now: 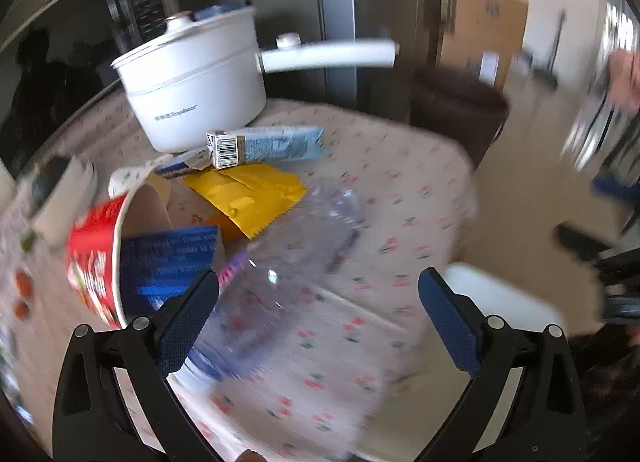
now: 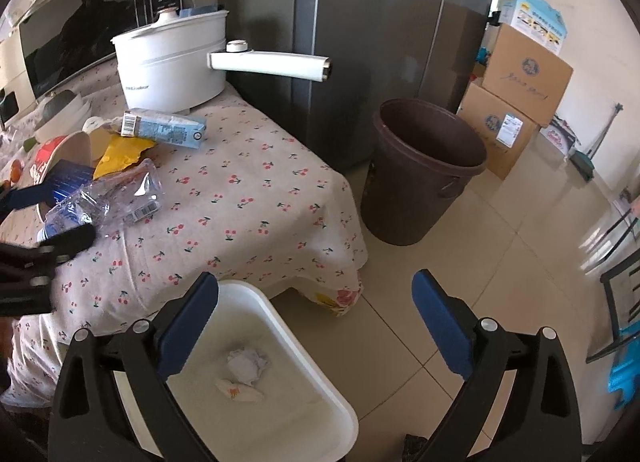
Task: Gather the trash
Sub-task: 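Grasp the clear plastic bottle with the left tool and lift it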
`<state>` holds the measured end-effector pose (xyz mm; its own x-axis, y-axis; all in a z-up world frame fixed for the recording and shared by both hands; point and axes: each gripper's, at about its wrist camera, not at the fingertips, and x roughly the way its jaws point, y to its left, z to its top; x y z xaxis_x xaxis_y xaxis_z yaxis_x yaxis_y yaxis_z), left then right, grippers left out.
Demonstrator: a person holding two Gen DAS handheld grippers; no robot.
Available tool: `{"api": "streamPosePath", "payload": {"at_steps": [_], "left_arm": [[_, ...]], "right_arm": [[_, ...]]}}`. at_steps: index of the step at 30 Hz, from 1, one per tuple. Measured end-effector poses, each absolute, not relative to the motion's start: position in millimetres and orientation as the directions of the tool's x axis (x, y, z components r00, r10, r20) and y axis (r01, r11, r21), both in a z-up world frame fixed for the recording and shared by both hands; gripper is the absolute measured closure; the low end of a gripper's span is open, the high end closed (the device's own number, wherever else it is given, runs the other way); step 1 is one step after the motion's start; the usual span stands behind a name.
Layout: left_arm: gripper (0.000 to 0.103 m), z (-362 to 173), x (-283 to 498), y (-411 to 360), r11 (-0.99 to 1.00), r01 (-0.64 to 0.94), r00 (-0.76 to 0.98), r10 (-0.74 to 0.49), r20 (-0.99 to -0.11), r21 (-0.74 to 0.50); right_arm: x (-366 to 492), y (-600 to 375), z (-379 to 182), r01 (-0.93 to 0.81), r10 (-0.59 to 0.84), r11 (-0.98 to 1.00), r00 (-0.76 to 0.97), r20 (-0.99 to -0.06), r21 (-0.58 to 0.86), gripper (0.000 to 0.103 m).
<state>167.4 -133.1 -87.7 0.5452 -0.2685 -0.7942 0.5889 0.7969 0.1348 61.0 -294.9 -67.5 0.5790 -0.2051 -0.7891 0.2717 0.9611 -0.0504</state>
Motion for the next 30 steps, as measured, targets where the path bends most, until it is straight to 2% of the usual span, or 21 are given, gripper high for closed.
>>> {"api": "streamPosePath", "payload": {"at_steps": [8, 10, 12, 16, 18, 23, 29, 30], "left_arm": [[0.008, -111.7, 185.1, -168.1, 0.657, 0.682, 0.518, -0.126, -0.846, 0.320], [0.012, -117.6, 186.2, -173.7, 0.630, 0.693, 0.515, -0.093, -0.852, 0.351], [0.025, -123.6, 184.1, -177.0, 0.596, 0.702, 0.522, -0.061, -0.851, 0.389], [0.029, -126.4, 179.4, -174.3, 0.574, 0.705, 0.535, -0.045, -0.844, 0.416], [0.033, -124.3, 177.2, -169.6, 0.590, 0.701, 0.536, -0.066, -0.842, 0.401], [0.037, -105.9, 160.6, -143.5, 0.698, 0.667, 0.518, -0.185, -0.835, 0.259], [0.038, -64.6, 133.5, -80.8, 0.827, 0.563, 0.525, -0.357, -0.773, 0.000], [0.041, -59.1, 132.1, -72.2, 0.837, 0.546, 0.532, -0.370, -0.762, -0.025]], "right_arm": [[68.5, -301.8, -61.5, 0.287, -0.166, 0.958, 0.582, -0.796, 0.010, 0.008], [68.2, -305.1, -59.9, 0.295, -0.166, 0.955, 0.583, -0.795, 0.017, 0.008], [68.4, -307.8, -58.9, 0.301, -0.163, 0.953, 0.585, -0.795, 0.026, 0.008], [68.5, -312.2, -57.9, 0.310, -0.154, 0.950, 0.585, -0.796, 0.044, 0.008], [69.3, -312.3, -58.8, 0.311, -0.152, 0.949, 0.582, -0.799, 0.046, 0.008], [74.8, -306.6, -62.7, 0.305, -0.140, 0.951, 0.574, -0.807, 0.052, 0.008], [96.8, -281.3, -65.4, 0.228, -0.072, 0.971, 0.571, -0.818, 0.074, 0.008], [101.2, -276.4, -65.1, 0.215, -0.062, 0.974, 0.572, -0.818, 0.076, 0.008]]}}
